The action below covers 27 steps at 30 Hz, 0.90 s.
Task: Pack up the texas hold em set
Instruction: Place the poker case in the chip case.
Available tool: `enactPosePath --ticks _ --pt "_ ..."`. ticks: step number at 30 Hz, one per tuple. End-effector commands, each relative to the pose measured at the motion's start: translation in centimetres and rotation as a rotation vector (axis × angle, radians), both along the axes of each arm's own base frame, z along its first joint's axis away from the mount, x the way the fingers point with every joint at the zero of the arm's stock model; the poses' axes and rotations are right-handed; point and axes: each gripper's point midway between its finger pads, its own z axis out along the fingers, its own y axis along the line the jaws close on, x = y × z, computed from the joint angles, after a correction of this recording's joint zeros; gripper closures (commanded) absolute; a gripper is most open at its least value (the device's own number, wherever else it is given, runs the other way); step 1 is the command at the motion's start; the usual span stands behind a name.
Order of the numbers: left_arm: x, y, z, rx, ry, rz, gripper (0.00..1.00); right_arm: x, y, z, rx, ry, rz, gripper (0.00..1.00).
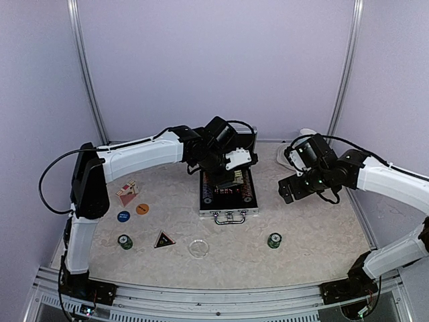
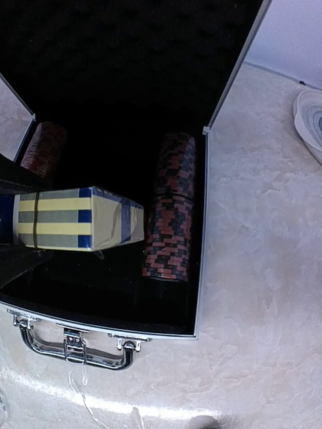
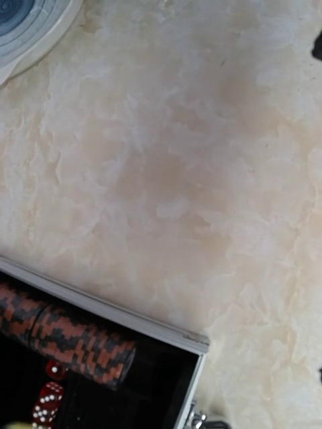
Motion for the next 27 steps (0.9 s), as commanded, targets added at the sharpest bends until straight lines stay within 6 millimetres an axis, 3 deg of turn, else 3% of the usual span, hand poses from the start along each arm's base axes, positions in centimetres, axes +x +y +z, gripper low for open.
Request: enactPosePath --ticks 1,27 --pt "0.3 -1.1 0.4 -0.014 -0.022 -0.077 0.88 -0.7 -0.8 -0.3 0.005 0.018 -0.033 0.01" --pt "-1.7 -0.8 -4.7 0.079 0.136 -0.130 0.88 -0.4 0.1 -1.2 0.031 0.043 -0.023 0.01"
